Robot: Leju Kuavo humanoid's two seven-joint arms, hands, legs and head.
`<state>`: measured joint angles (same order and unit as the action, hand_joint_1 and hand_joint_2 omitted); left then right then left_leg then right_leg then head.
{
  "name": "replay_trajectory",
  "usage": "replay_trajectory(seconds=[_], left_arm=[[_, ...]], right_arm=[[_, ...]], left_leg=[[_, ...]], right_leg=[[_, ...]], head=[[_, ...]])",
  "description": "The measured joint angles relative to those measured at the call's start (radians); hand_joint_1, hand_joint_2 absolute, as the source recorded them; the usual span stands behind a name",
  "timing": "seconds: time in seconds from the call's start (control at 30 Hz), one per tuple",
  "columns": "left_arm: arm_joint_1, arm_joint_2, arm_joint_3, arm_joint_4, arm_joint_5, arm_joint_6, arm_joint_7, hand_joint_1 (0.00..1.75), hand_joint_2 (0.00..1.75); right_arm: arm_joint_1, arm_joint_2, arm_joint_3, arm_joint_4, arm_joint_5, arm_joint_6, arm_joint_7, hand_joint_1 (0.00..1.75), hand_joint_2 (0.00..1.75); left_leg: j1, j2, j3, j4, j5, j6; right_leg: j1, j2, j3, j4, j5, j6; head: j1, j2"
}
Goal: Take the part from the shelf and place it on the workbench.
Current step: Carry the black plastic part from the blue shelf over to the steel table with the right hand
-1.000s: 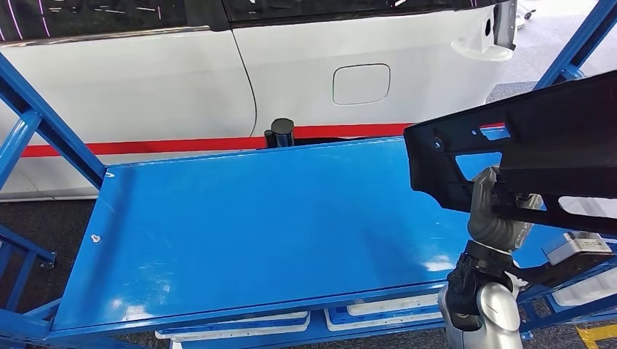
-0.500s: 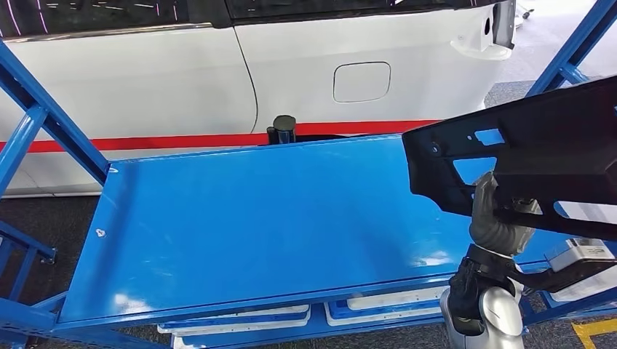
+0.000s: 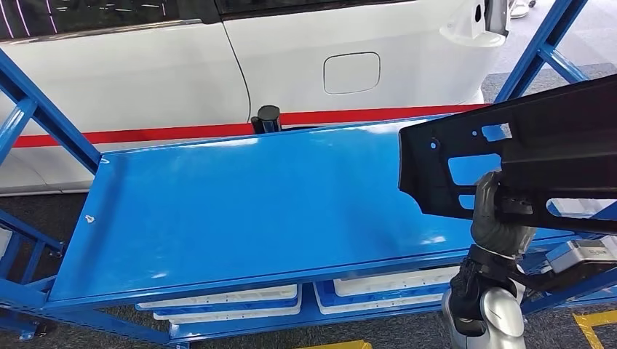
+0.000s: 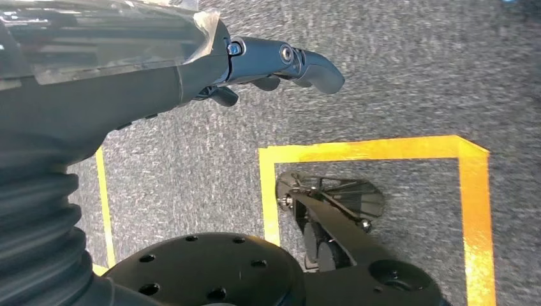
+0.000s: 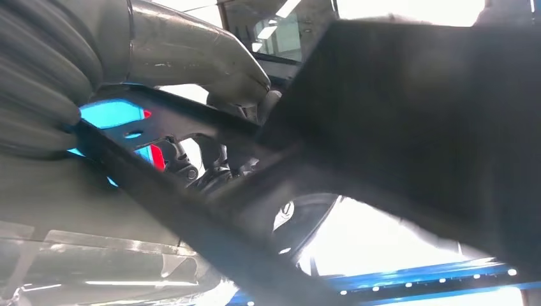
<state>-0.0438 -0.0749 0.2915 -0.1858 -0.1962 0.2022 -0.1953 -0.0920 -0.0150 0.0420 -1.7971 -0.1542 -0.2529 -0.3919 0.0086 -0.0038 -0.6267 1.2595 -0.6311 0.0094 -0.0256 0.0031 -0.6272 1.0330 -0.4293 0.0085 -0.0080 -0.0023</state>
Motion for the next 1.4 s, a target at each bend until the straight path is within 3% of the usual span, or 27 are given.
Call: replay_trajectory(seconds=[0.07, 0.13, 0.23, 0.27, 0.33, 0.4, 0.43, 0.47, 0.5, 0.57, 0.63, 0.67, 0.73, 0.8, 0.87, 0.93, 0.97, 1.0, 1.03, 1.1, 1.17, 1.23, 1.3, 1.33, 1.4], left_arm=[[-0.002, 0.001, 0.0, 0.0, 0.001, 0.0, 0.0, 0.0, 1.75], [-0.004, 0.002, 0.001, 0.0, 0.004, 0.0, -0.001, 0.0, 1.75], [-0.005, 0.003, 0.002, 0.0, 0.007, 0.0, -0.002, 0.0, 1.75], [-0.006, 0.003, 0.003, 0.0, 0.008, 0.0, -0.002, 0.0, 1.75], [-0.006, 0.002, 0.005, 0.0, 0.01, 0.001, -0.002, 0.0, 1.75], [-0.006, 0.001, 0.007, 0.0, 0.013, 0.0, -0.001, 0.0, 1.75], [-0.006, 0.0, 0.009, 0.0, 0.015, 0.0, -0.001, 0.0, 1.75], [-0.006, -0.001, 0.01, 0.0, 0.016, -0.001, -0.001, 0.0, 1.75], [-0.005, -0.001, 0.011, 0.0, 0.018, -0.001, -0.001, 0.0, 1.75], [-0.005, -0.003, 0.014, 0.0, 0.019, -0.001, -0.001, 0.0, 1.75], [-0.005, -0.003, 0.016, 0.0, 0.019, -0.002, -0.001, 0.0, 1.75], [-0.005, -0.003, 0.017, 0.0, 0.019, -0.002, -0.002, 0.0, 1.75], [-0.004, -0.003, 0.018, 0.0, 0.017, -0.004, -0.002, 0.0, 1.75], [-0.003, -0.003, 0.018, 0.0, 0.014, -0.002, -0.003, 0.0, 1.75], [-0.002, -0.003, 0.019, 0.0, 0.013, 0.011, -0.006, 0.0, 1.75], [-0.001, -0.008, 0.02, 0.0, 0.016, 0.036, -0.015, 0.0, 1.75], [-0.001, -0.01, 0.02, 0.0, 0.017, 0.045, -0.018, 0.0, 1.75], [-0.001, -0.012, 0.02, 0.0, 0.018, 0.051, -0.021, 0.0, 1.75], [-0.001, -0.013, 0.02, 0.0, 0.018, 0.054, -0.023, 0.0, 1.75], [-0.004, -0.014, 0.02, 0.0, 0.018, 0.056, -0.024, 0.0, 1.75], [-0.007, -0.015, 0.02, 0.0, 0.018, 0.054, -0.025, 0.0, 1.75], [-0.008, -0.016, 0.02, 0.0, 0.018, 0.052, -0.026, 0.0, 1.75], [-0.007, -0.016, 0.021, 0.0, 0.017, 0.051, -0.027, 0.0, 1.75], [-0.007, -0.016, 0.021, 0.0, 0.016, 0.05, -0.028, 0.0, 1.75], [-0.007, -0.015, 0.021, 0.0, 0.013, 0.049, -0.031, 0.0, 1.75]], right_arm=[[0.0, 0.0, 0.0, -0.001, 0.0, 0.0, 0.0, 1.66, 1.75], [-0.001, 0.001, -0.001, -0.002, 0.0, 0.0, 0.0, 1.66, 1.75], [-0.002, 0.003, -0.001, -0.003, 0.0, 0.0, 0.0, 1.66, 1.75], [-0.002, 0.004, -0.001, -0.003, 0.0, 0.0, 0.0, 1.66, 1.75], [-0.003, 0.005, -0.001, -0.004, 0.001, 0.0, -0.001, 1.66, 1.75], [-0.003, 0.005, -0.001, -0.004, 0.002, 0.0, -0.001, 1.66, 1.75], [-0.002, 0.005, -0.001, -0.004, 0.002, 0.001, -0.001, 1.66, 1.75], [-0.002, 0.005, -0.001, -0.004, 0.002, 0.001, -0.001, 1.66, 1.75], [-0.002, 0.005, -0.001, -0.004, 0.003, 0.002, -0.001, 1.66, 1.75], [-0.003, 0.005, -0.001, -0.004, 0.004, 0.002, -0.001, 1.66, 1.75], [-0.005, 0.006, -0.001, -0.005, 0.005, 0.002, -0.001, 1.66, 1.75], [-0.005, 0.006, -0.002, -0.006, 0.005, 0.002, -0.001, 1.66, 1.75], [-0.003, 0.006, -0.003, -0.01, 0.005, 0.002, -0.001, 1.66, 1.75], [-0.001, 0.007, -0.003, -0.015, 0.006, 0.002, -0.001, 1.66, 1.75], [0.005, 0.01, -0.003, -0.024, 0.006, 0.002, -0.001, 1.66, 1.75], [0.016, 0.012, -0.003, -0.031, 0.004, 0.005, -0.001, 1.66, 1.75], [0.022, 0.013, -0.004, -0.035, -0.001, 0.009, -0.001, 1.66, 1.75], [0.027, 0.014, -0.004, -0.037, -0.008, 0.016, -0.001, 1.66, 1.75], [0.032, 0.015, -0.005, -0.04, -0.017, 0.025, -0.001, 1.66, 1.75], [0.037, 0.018, -0.007, -0.049, -0.03, 0.038, -0.001, 1.66, 1.75], [0.037, 0.019, -0.014, -0.06, -0.042, 0.05, -0.002, 1.66, 1.75], [0.041, 0.02, -0.021, -0.071, -0.056, 0.066, -0.004, 1.66, 1.75], [0.052, 0.017, -0.026, -0.08, -0.069, 0.082, -0.005, 1.66, 1.75], [0.059, 0.015, -0.028, -0.084, -0.073, 0.089, -0.006, 1.66, 1.75], [0.07, 0.009, -0.03, -0.089, -0.077, 0.097, -0.009, 1.66, 1.75]], left_leg=[[-0.003, 0.0, 0.089, -0.14, 0.053, 0.015], [-0.01, 0.001, 0.149, -0.241, 0.081, 0.025], [-0.018, 0.001, 0.142, -0.264, 0.103, 0.035], [-0.017, 0.002, 0.136, -0.273, 0.115, 0.041], [-0.013, 0.006, 0.118, -0.288, 0.147, 0.052], [-0.017, 0.009, 0.091, -0.288, 0.171, 0.058], [-0.018, 0.01, 0.078, -0.286, 0.181, 0.058], [-0.019, 0.011, 0.065, -0.284, 0.191, 0.058], [-0.02, 0.012, 0.052, -0.281, 0.2, 0.056], [-0.02, 0.012, 0.028, -0.271, 0.215, 0.051], [-0.022, 0.012, 0.011, -0.262, 0.227, 0.042], [-0.023, 0.011, 0.007, -0.26, 0.233, 0.036], [-0.024, 0.01, 0.002, -0.259, 0.244, 0.026], [-0.021, 0.007, -0.013, -0.239, 0.217, 0.014], [-0.013, 0.003, -0.047, -0.15, 0.127, 0.001], [-0.004, 0.002, -0.08, -0.022, 0.048, -0.01], [0.0, 0.002, -0.083, 0.018, 0.037, -0.015], [0.004, 0.002, -0.068, 0.022, 0.048, -0.018], [0.007, 0.002, -0.034, -0.012, 0.072, -0.02], [0.012, 0.001, 0.074, -0.153, 0.108, -0.022], [0.009, -0.005, 0.14, -0.254, 0.112, -0.016], [0.001, -0.009, 0.136, -0.267, 0.115, 0.0], [-0.001, -0.004, 0.12, -0.27, 0.132, 0.023], [-0.001, -0.001, 0.109, -0.273, 0.144, 0.035], [-0.004, 0.003, 0.082, -0.274, 0.167, 0.049]], right_leg=[[0.003, 0.0, -0.01, 0.0, 0.013, 0.004], [0.004, -0.002, -0.015, -0.003, 0.027, 0.014], [0.002, -0.005, -0.018, -0.011, 0.049, 0.038], [0.002, -0.005, -0.025, -0.007, 0.046, 0.041], [0.006, -0.004, -0.051, 0.048, -0.008, 0.034], [0.006, -0.003, -0.085, 0.169, -0.091, 0.027], [0.006, -0.003, -0.093, 0.223, -0.115, 0.031], [0.006, -0.003, -0.087, 0.251, -0.122, 0.038], [0.006, -0.003, -0.062, 0.241, -0.112, 0.048], [0.006, -0.004, 0.036, 0.117, -0.083, 0.061], [0.011, -0.003, 0.119, -0.007, -0.081, 0.051], [0.014, -0.002, 0.132, -0.035, -0.087, 0.042], [0.013, -0.002, 0.124, -0.039, -0.079, 0.026], [0.004, -0.004, 0.112, -0.042, -0.063, 0.007], [-0.001, -0.006, 0.093, -0.042, -0.042, -0.006], [-0.001, -0.007, 0.067, -0.041, -0.021, -0.007], [-0.002, -0.007, 0.054, -0.04, -0.012, -0.004], [-0.004, -0.007, 0.043, -0.039, -0.003, 0.0], [-0.006, -0.007, 0.033, -0.038, 0.005, 0.005], [-0.008, -0.007, 0.017, -0.035, 0.019, 0.018], [-0.007, -0.007, 0.008, -0.034, 0.033, 0.036], [-0.006, -0.008, 0.005, -0.039, 0.05, 0.054], [-0.009, -0.007, -0.007, -0.026, 0.038, 0.06], [-0.009, -0.006, -0.022, 0.005, 0.008, 0.056], [-0.007, -0.006, -0.062, 0.124, -0.084, 0.041]], head=[[0.0, 0.0], [0.0, 0.0], [-0.002, 0.0], [-0.003, 0.0], [0.001, 0.0], [0.005, 0.0], [0.006, 0.0], [0.006, 0.0], [0.006, 0.0], [0.006, 0.0], [0.006, 0.0], [0.006, 0.0], [0.007, 0.0], [0.006, 0.0], [0.003, 0.0], [0.001, 0.0], [0.002, 0.0], [0.002, 0.0], [0.001, 0.0], [0.001, 0.0], [0.002, 0.0], [0.003, 0.0], [0.002, 0.0], [0.004, 0.0], [0.006, 0.0]])
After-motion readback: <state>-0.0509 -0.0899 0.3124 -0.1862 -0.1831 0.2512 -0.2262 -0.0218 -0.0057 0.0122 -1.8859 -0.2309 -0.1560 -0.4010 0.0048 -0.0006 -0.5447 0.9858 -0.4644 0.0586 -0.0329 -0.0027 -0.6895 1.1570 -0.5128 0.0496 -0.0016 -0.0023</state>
